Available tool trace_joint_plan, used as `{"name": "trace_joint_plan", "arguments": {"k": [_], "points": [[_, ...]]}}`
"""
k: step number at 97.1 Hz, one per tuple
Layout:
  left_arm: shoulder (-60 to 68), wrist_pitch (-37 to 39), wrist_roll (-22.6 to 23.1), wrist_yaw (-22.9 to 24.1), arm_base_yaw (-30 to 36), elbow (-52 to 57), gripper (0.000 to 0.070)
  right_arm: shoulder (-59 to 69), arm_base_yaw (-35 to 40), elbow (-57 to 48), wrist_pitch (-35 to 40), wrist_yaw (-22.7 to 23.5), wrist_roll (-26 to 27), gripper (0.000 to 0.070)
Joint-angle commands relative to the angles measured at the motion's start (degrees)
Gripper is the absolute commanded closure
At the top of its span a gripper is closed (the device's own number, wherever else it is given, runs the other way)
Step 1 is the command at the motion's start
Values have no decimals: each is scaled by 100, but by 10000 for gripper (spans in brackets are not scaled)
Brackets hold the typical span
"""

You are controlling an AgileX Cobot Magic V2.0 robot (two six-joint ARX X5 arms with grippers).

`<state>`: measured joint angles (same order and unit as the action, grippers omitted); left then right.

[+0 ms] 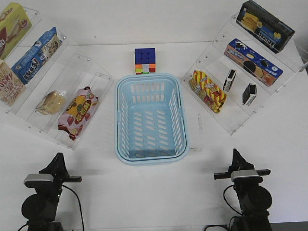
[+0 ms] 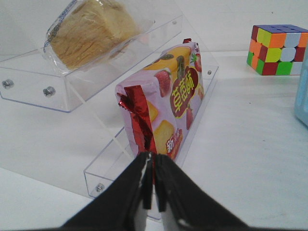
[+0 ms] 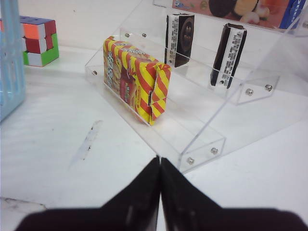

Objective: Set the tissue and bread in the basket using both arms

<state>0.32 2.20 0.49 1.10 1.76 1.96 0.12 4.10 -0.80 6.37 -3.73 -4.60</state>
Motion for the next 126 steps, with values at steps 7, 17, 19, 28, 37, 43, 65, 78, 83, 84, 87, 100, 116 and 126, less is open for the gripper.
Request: {"name": "trace_joint_plan", "arguments": {"k": [7, 17, 19, 28, 37, 43, 65, 78, 83, 84, 87, 100, 116, 126], "points": [[-9, 68, -9, -20, -2, -116, 699, -7, 7, 7, -79, 17, 155, 700], [-9, 68, -9, -20, -2, -116, 699, -7, 7, 7, -81, 83, 367, 700], [-9, 68, -9, -20, -2, -116, 699, -7, 7, 7, -81, 74, 463, 700], [-9, 68, -9, -20, -2, -116, 699, -7, 4, 7, -87, 68, 1198, 700], [-9, 68, -9, -20, -2, -116, 699, -4, 4, -79, -98, 70, 2146, 700], [-9, 70, -9, -20, -2, -116, 699, 7, 4, -321, 136, 31, 2507, 700], [-9, 68, -9, -20, -2, -116, 699, 1355, -7, -1823, 966, -525, 2872, 700], [-9, 70, -9, -20, -2, -116, 699, 2693, -9, -2778, 1036, -476, 2247, 542], [-9, 68, -9, -20, -2, -116, 699, 3176, -9, -3132, 1045, -487, 2050, 347], [-9, 68, -9, -20, -2, -116, 699, 3272, -11, -3200, 1043, -494, 2022, 316], [-9, 68, -9, -20, -2, -116, 699, 3563, -11, -3399, 1038, -498, 1943, 258], [-9, 70, -9, -20, -2, -116, 699, 4736, -111, -4234, 1034, -575, 1558, 278], [-9, 70, -9, -20, -2, -116, 699, 6131, -455, -5327, 1080, -562, 1202, 281], [-9, 68, -9, -20, -2, -116, 699, 6918, -671, -6006, 1353, -555, 1067, 280]]}}
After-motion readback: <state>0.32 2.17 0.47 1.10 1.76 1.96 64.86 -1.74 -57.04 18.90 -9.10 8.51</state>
